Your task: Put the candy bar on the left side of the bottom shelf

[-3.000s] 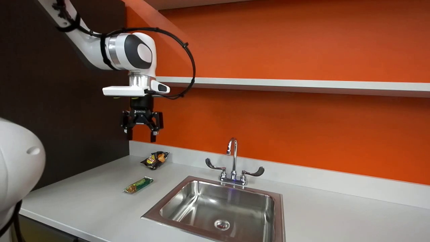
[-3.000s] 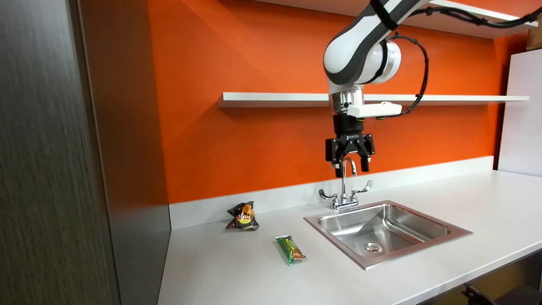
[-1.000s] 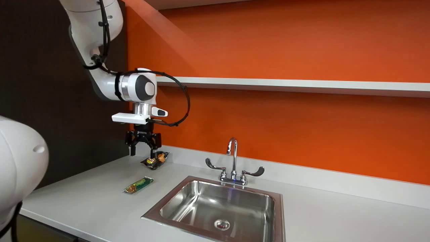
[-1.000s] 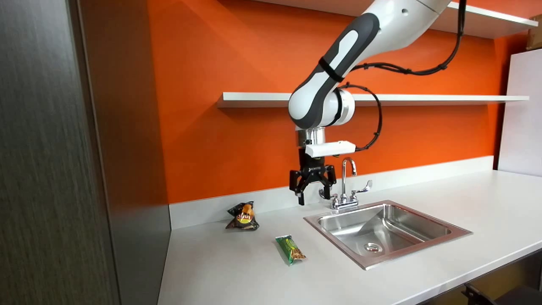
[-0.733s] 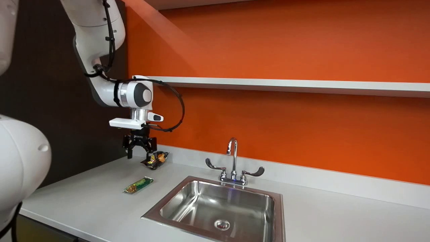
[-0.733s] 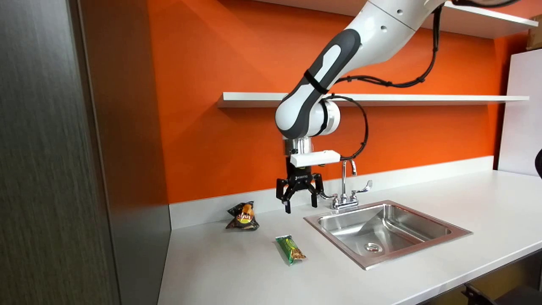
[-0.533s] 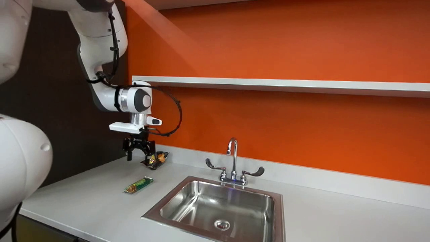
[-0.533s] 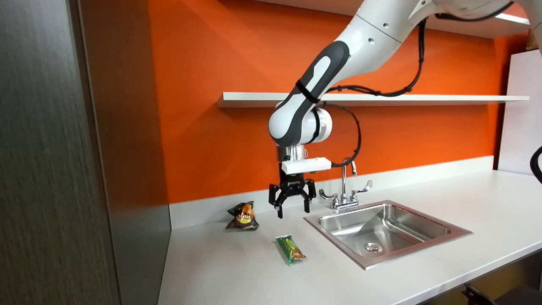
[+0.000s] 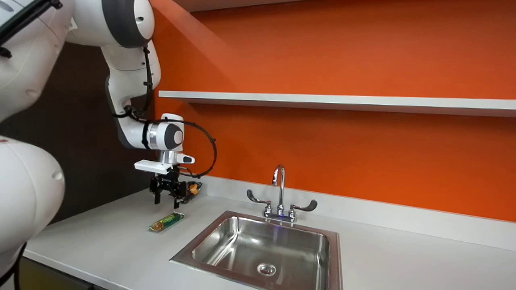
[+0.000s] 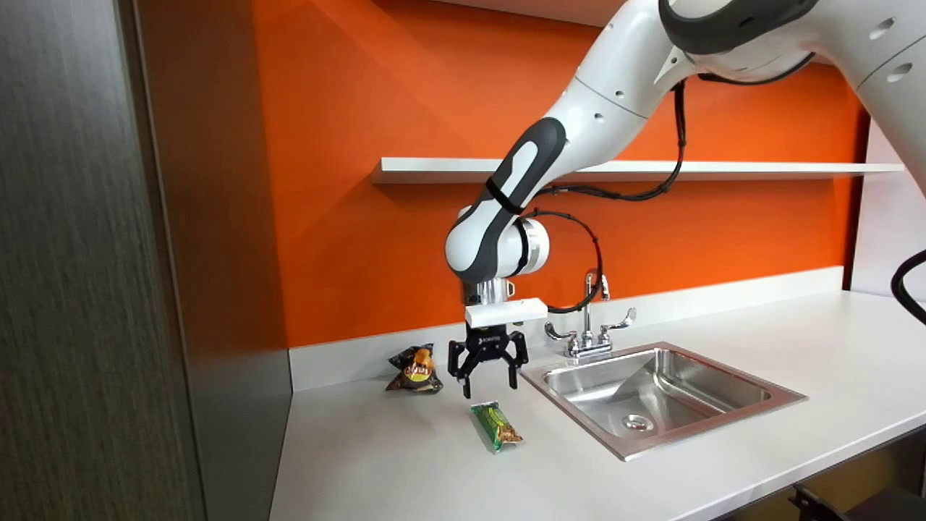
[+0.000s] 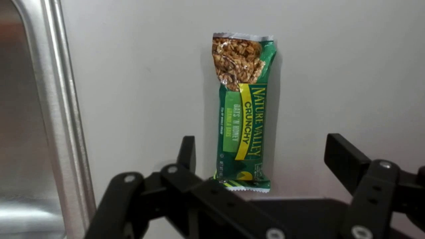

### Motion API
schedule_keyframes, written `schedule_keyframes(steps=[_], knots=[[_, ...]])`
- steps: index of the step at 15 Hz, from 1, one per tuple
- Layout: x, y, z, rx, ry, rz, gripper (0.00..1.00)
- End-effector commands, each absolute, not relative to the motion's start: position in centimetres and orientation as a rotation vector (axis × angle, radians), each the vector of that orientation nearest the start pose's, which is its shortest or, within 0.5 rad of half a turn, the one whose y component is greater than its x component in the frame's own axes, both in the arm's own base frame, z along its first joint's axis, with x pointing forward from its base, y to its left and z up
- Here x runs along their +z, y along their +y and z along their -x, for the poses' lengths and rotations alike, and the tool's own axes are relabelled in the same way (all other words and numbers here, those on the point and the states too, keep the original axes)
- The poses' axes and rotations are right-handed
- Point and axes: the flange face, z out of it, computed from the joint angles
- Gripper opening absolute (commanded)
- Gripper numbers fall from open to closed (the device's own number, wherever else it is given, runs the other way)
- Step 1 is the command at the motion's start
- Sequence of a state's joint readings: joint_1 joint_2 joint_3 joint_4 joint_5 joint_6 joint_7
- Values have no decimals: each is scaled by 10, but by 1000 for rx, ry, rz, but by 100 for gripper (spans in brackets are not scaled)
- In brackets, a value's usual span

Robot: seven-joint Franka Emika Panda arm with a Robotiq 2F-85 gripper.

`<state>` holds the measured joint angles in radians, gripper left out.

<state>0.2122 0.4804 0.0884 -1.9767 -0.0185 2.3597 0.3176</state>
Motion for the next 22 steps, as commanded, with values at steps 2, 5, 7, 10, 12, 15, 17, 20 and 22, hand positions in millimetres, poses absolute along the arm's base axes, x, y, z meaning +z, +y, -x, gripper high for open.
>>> schedule_keyframes(steps=[2,5,7,10,12,15,17,20,22], knots=[[193,183,-585,196,71,3143,100],[182,183,-583,233,78,3143,100],[178,182,-583,247,83,3141,100],[173,182,-581,262,92,3141,100],[170,182,-581,269,97,3143,100],[168,181,-581,276,103,3140,100],[166,181,-581,278,107,3139,100],[165,180,-582,279,116,3136,100],[163,180,-584,279,124,3134,100]])
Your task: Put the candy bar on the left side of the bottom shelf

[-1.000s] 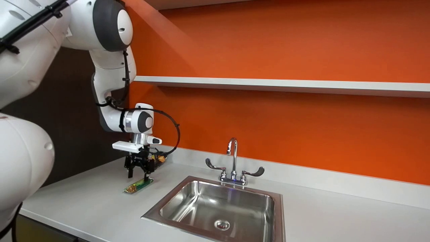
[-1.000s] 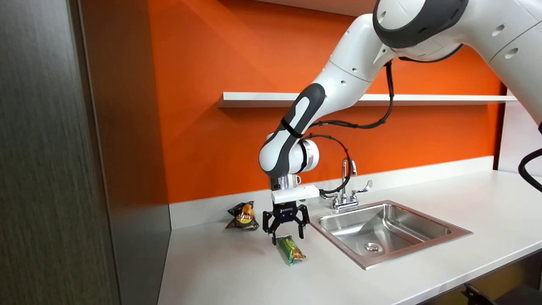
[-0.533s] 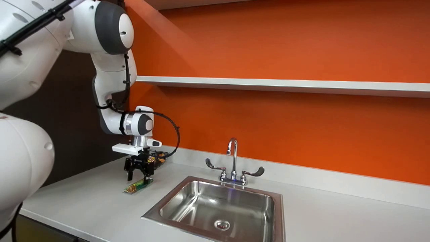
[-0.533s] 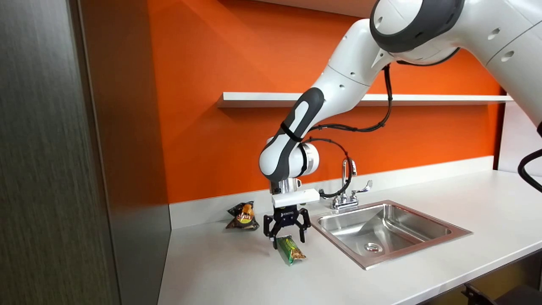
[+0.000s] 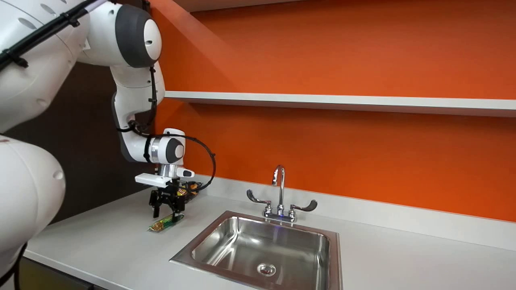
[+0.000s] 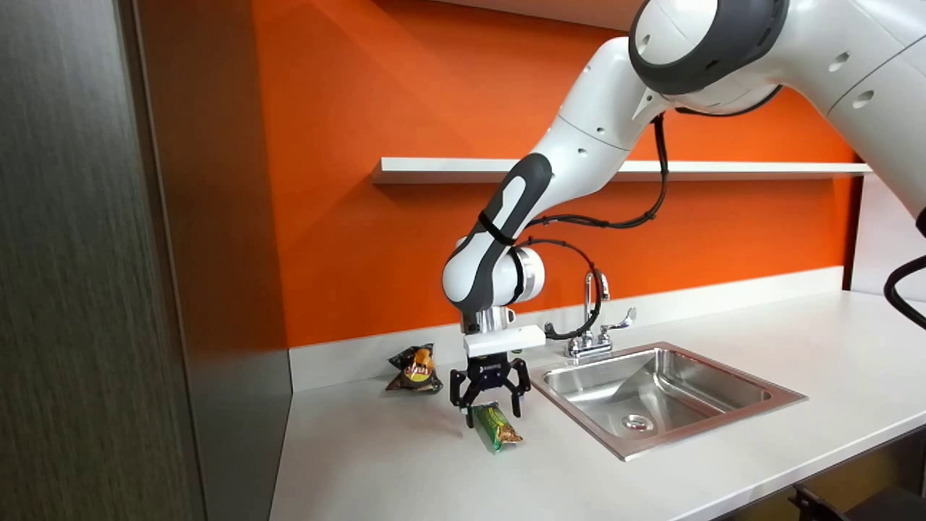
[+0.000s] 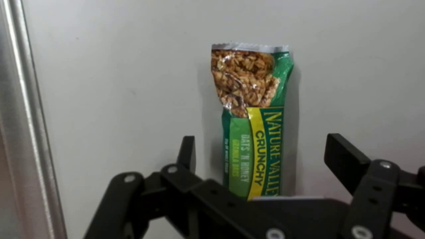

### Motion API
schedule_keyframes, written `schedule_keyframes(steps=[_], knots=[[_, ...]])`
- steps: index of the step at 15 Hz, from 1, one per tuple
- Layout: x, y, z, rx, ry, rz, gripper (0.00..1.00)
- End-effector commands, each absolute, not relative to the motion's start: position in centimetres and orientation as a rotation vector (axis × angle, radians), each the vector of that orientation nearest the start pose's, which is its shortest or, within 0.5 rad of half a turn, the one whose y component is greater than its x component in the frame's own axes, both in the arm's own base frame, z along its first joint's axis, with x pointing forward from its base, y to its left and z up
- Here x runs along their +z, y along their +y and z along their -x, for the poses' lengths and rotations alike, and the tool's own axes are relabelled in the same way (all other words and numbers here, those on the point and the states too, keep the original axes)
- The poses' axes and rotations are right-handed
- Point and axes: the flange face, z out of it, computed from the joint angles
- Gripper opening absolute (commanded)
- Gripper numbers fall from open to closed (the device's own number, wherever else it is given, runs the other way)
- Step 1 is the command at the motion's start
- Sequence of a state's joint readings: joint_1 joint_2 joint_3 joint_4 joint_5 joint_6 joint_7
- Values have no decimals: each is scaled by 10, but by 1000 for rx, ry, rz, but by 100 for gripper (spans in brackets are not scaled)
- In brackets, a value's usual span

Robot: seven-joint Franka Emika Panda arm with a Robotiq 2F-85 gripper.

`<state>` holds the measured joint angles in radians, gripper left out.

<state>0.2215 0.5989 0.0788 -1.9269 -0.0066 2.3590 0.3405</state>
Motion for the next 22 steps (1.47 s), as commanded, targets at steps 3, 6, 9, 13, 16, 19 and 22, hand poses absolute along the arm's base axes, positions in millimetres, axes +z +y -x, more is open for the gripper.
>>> schedule_keyframes(steps=[3,6,9,13,16,19,22], knots=[[161,179,-585,284,134,3130,75],[160,178,-585,286,136,3127,58],[161,178,-586,281,138,3126,33],[161,176,-586,284,144,3123,18],[175,174,-586,257,148,3127,18],[202,173,-580,214,140,3138,18],[229,170,-570,169,137,3146,18]])
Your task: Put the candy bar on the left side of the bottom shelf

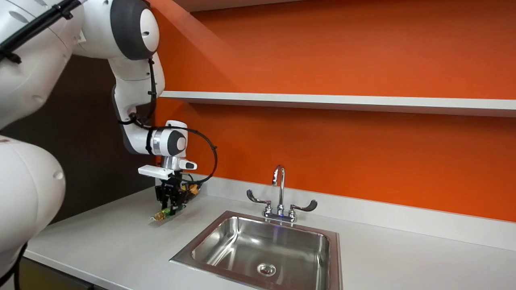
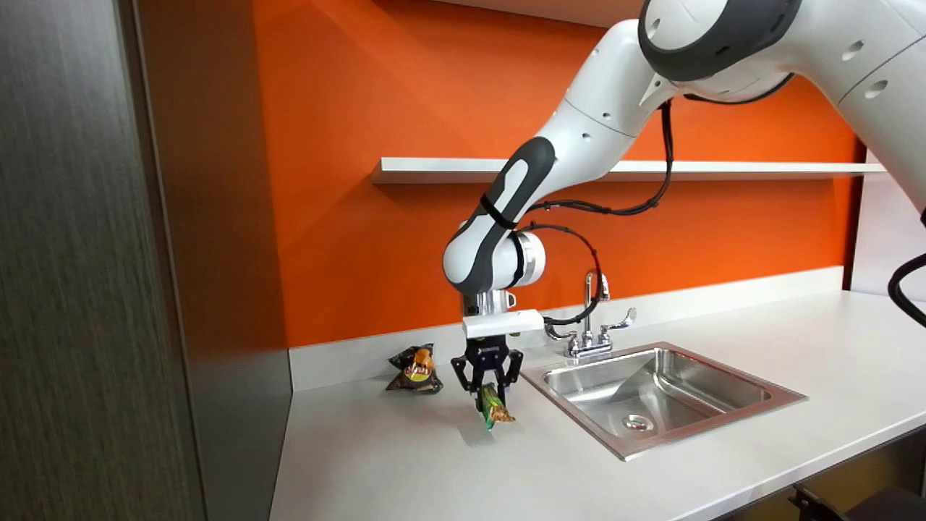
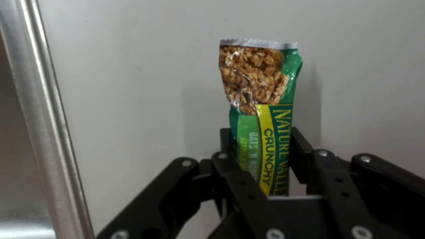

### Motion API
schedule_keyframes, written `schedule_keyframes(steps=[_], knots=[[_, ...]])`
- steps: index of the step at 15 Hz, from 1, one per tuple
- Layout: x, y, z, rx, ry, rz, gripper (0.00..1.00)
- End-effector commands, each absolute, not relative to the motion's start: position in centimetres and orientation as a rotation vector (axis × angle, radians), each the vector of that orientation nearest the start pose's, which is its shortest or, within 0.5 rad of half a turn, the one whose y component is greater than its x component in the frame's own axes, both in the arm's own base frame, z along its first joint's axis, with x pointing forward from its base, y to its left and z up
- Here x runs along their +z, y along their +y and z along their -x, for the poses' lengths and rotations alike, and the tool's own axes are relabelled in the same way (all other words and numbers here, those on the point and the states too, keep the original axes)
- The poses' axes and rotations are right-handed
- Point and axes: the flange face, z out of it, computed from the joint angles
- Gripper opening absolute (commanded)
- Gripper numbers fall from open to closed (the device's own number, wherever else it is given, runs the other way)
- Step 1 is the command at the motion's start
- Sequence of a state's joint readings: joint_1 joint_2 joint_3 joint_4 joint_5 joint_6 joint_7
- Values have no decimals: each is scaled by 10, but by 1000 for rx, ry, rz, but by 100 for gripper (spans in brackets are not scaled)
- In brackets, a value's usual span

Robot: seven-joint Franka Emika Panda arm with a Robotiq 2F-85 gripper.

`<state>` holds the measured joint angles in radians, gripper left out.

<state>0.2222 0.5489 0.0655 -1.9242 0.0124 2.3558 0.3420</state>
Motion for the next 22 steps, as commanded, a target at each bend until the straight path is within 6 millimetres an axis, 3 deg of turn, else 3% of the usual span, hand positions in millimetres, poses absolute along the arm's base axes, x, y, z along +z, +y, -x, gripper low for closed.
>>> schedule_keyframes(steps=[1,8,17,22], knots=[[239,169,-563,159,138,3147,18],[316,160,-503,47,142,3143,18],[497,175,-460,-422,92,3127,18],[579,182,-449,-626,64,3108,18]])
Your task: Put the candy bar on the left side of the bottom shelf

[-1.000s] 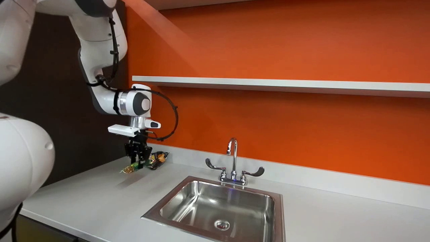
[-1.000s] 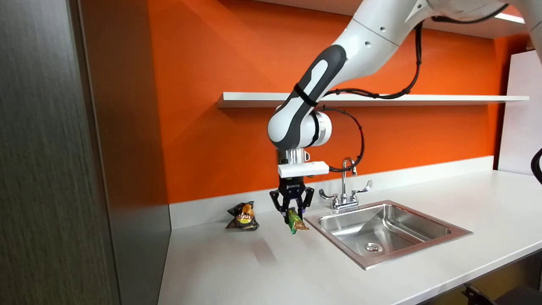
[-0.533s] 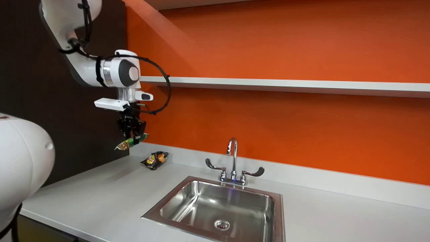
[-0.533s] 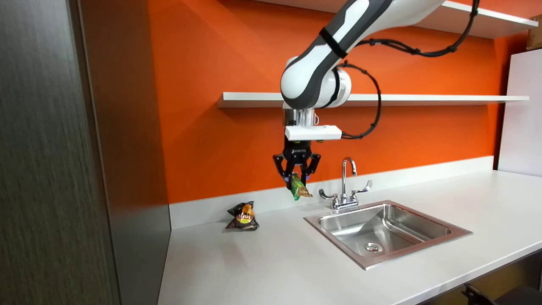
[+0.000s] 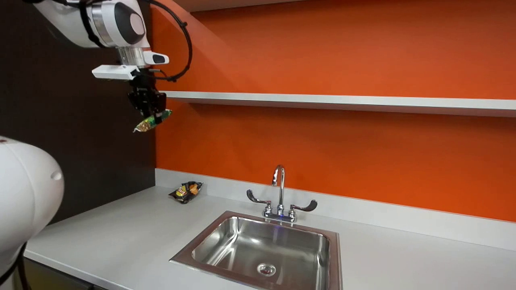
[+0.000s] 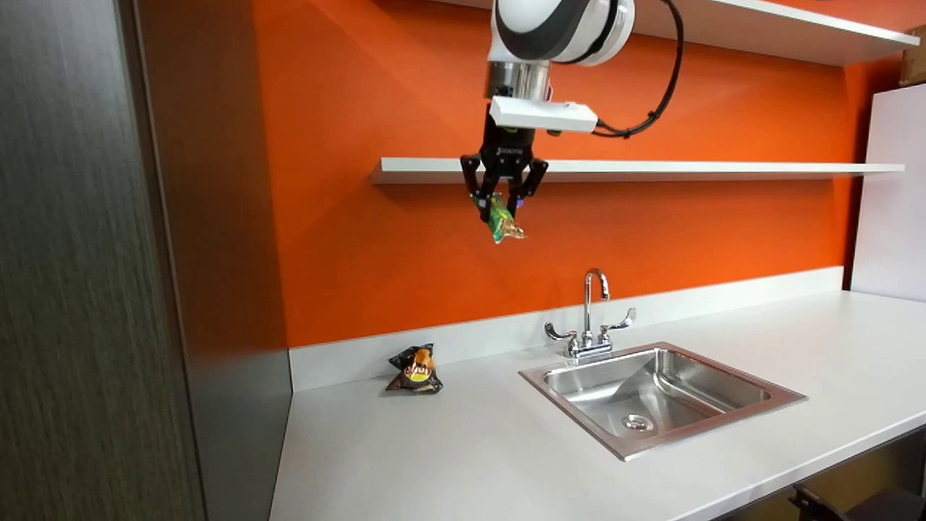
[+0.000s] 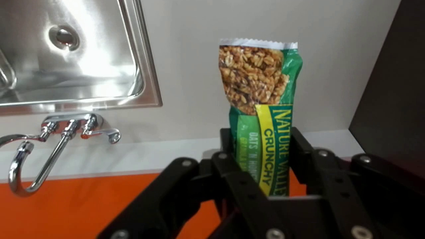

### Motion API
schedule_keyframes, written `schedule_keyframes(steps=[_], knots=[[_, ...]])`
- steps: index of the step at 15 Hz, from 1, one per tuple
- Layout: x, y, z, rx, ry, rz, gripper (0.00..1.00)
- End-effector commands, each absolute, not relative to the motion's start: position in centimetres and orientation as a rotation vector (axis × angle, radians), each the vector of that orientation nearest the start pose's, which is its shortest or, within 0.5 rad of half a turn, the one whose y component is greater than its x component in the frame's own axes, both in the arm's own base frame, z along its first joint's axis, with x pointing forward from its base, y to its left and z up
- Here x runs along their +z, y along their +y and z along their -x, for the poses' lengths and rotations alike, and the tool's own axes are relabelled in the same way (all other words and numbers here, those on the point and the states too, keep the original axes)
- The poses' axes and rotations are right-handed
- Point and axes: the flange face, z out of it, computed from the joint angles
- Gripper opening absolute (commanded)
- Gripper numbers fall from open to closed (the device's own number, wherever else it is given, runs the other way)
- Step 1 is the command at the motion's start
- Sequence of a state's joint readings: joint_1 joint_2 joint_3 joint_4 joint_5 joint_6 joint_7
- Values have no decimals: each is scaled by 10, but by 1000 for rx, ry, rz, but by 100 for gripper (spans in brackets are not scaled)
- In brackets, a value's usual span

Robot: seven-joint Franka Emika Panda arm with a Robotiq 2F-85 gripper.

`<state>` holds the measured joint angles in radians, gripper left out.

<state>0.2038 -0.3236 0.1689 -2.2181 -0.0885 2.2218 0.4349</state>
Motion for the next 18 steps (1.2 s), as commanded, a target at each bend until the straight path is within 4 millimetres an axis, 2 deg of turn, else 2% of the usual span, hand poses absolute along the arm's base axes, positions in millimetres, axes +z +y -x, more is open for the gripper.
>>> schedule_keyframes(steps=[1,6,10,13,18], knots=[[592,181,-450,-659,64,3104,18],[647,177,-470,-753,79,3105,18],[678,171,-502,-758,103,3113,18],[690,169,-531,-736,109,3132,18],[697,170,-581,-725,124,3159,18]])
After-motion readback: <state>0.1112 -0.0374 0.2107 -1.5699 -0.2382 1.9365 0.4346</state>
